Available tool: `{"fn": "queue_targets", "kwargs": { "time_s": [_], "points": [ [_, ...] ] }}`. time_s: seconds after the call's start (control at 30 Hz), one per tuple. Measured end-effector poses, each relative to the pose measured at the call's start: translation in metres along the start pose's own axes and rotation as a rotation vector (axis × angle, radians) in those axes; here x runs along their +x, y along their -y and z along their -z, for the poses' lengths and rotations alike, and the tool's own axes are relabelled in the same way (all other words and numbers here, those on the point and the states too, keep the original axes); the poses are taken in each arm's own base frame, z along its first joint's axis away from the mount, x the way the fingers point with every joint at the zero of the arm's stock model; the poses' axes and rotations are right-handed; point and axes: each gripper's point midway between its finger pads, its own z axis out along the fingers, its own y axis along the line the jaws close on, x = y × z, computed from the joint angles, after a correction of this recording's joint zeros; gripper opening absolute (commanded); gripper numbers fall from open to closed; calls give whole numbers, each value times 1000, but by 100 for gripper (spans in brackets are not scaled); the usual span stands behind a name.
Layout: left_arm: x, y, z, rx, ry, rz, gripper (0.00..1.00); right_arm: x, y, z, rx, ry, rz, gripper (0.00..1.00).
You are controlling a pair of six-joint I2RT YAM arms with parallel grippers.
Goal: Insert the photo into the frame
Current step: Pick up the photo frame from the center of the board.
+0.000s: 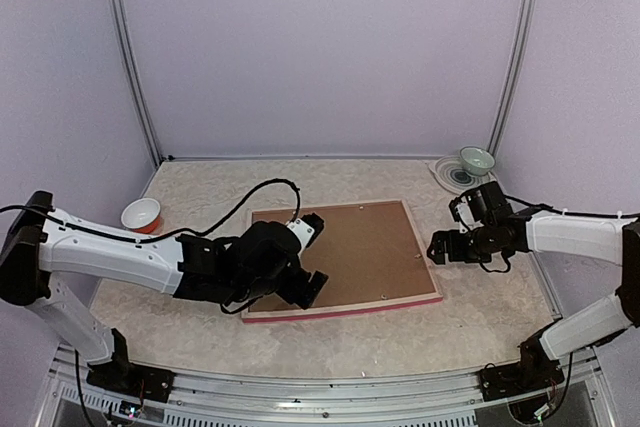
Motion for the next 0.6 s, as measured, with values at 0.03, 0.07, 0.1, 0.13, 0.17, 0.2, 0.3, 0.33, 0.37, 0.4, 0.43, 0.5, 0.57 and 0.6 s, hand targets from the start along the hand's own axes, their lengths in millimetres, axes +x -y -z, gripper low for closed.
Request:
{"fn": "queue_targets", "kwargs": {
  "time_s": [0.03, 0.07, 0.1, 0.13, 0.17, 0.2, 0.3, 0.33, 0.37, 0.4, 0.43, 0.5, 0.57, 0.6],
  "points": [
    [0, 13, -1, 20, 1, -52, 99, 2, 1, 1, -2, -1, -2, 99],
    [2, 23, -2, 36, -2, -96, 99, 4, 1, 2, -6, 0, -6, 99],
    [5, 35, -3, 55, -6, -147, 99, 5, 1, 3, -8, 2, -8, 99],
    [9, 47, -5, 76, -14, -194, 99, 5, 1, 5, -13, 4, -12, 99],
    [13, 54, -7, 93, -19, -228, 99, 5, 1, 6, -18, 8, -13, 99],
    [19, 64, -9, 121, -31, -277, 99, 5, 0, 8, -24, 14, -16, 99],
    [35, 80, -15, 193, -63, -366, 97, 3, -3, 16, -49, 36, -21, 99],
    [38, 83, -17, 216, -68, -391, 96, 3, -4, 18, -56, 43, -21, 99],
    [39, 87, -17, 240, -70, -407, 96, 2, -5, 20, -61, 50, -22, 99],
    [39, 88, -18, 258, -67, -417, 95, 1, -6, 22, -67, 58, -23, 99],
    [38, 91, -18, 279, -64, -429, 93, 0, -7, 25, -74, 66, -23, 99],
    [35, 95, -19, 329, -52, -435, 91, -2, -9, 30, -86, 81, -23, 99],
    [30, 93, -21, 365, -38, -431, 89, -5, -12, 34, -99, 94, -23, 99],
    [27, 91, -23, 377, -31, -429, 88, -5, -13, 36, -104, 98, -23, 99]
  ]
}}
